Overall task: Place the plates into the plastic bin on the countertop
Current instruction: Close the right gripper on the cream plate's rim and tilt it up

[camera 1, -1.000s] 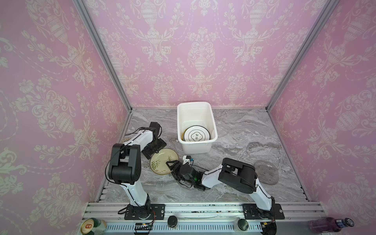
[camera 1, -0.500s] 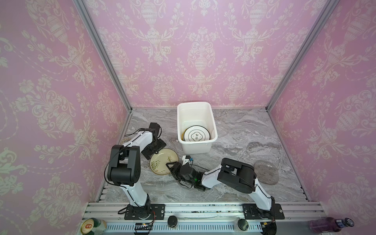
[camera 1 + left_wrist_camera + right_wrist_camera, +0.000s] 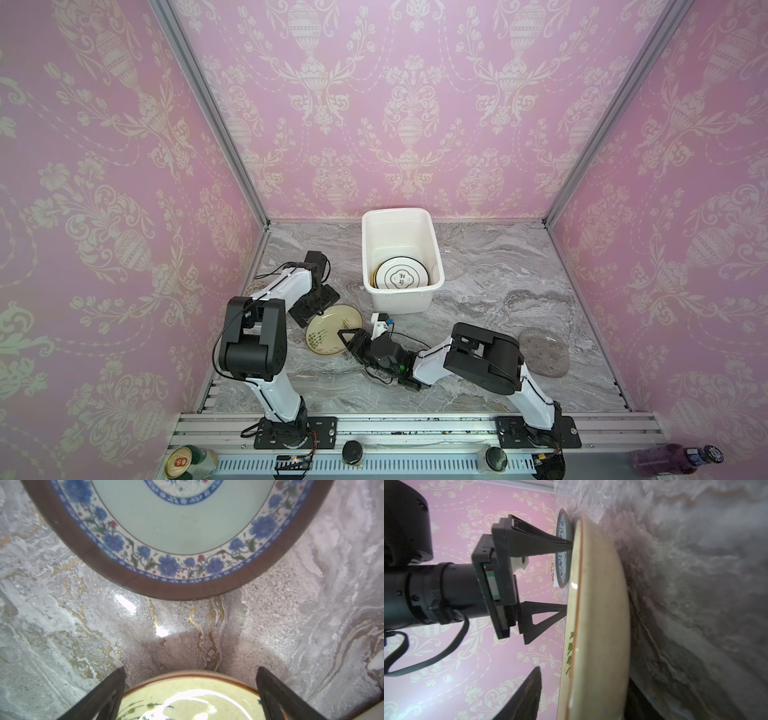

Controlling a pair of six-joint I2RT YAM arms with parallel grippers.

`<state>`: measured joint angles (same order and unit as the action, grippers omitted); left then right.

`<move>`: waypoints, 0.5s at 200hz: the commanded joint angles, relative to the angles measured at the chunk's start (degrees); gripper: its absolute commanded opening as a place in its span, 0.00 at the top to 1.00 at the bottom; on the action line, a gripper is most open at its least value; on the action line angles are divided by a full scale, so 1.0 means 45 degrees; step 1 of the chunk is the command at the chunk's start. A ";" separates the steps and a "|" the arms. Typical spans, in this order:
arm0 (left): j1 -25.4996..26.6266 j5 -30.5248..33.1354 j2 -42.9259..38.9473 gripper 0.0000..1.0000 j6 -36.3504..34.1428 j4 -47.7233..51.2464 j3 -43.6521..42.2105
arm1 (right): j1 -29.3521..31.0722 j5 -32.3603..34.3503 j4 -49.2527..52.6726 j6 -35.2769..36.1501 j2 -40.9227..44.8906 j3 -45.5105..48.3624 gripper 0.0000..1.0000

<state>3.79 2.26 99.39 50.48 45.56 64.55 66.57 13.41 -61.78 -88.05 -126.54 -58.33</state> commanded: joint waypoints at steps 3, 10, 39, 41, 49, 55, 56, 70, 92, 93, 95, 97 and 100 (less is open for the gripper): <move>0.0289 -0.0224 -0.0295 0.01 -0.0304 0.1471 -0.0267 | -0.0202 0.0612 -0.1803 0.0427 -0.0105 0.0116 0.43; 0.0288 -0.0200 -0.0310 0.01 -0.0303 0.1494 -0.0246 | -0.0202 0.0649 -0.1713 0.0261 -0.0124 0.0153 0.43; 0.0293 -0.0208 -0.0384 0.01 -0.0283 0.1486 -0.0265 | -0.0202 0.0693 -0.1155 -0.0610 -0.0238 0.0302 0.45; 0.0276 -0.0185 -0.0387 0.01 -0.0281 0.1494 -0.0254 | -0.0207 0.0692 -0.1130 -0.0668 -0.0239 0.0309 0.45; 0.0295 -0.0185 -0.0389 0.01 -0.0281 0.1496 -0.0253 | -0.0220 0.0694 -0.0992 -0.0870 -0.0256 0.0346 0.45; 0.0291 -0.0172 -0.0388 0.01 -0.0302 0.1476 -0.0243 | -0.0222 0.0692 -0.0899 -0.0937 -0.0222 0.0409 0.46; 0.0291 -0.0172 -0.0379 0.01 -0.0301 0.1467 -0.0234 | -0.0222 0.0692 -0.0870 -0.0958 -0.0221 0.0406 0.46; 0.0290 -0.0193 -0.0340 0.01 -0.0308 0.1475 -0.0202 | -0.0222 0.0684 -0.0493 -0.1076 -0.0119 0.0442 0.46; 0.0289 -0.0227 -0.0284 0.01 -0.0291 0.1482 -0.0146 | -0.0229 0.0614 -0.0090 -0.1238 -0.0090 0.0442 0.48; 0.0290 -0.0227 -0.0275 0.01 -0.0305 0.1489 -0.0127 | -0.0226 0.0614 -0.0085 -0.1256 -0.0087 0.0442 0.48; 0.0290 -0.0214 -0.0272 0.01 -0.0301 0.1495 -0.0117 | -0.0223 0.0599 -0.0052 -0.1269 -0.0089 0.0427 0.48; 0.0290 -0.0196 -0.0271 0.01 -0.0300 0.1481 -0.0095 | -0.0232 0.0596 -0.0024 -0.1277 -0.0084 0.0423 0.48; 0.0290 -0.0209 -0.0262 0.01 -0.0300 0.1509 -0.0089 | -0.0223 0.0582 0.0015 -0.1317 -0.0088 0.0425 0.49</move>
<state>4.43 1.89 98.72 50.43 48.36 64.55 65.95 14.98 -62.28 -92.23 -126.61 -56.60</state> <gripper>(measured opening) 0.994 0.526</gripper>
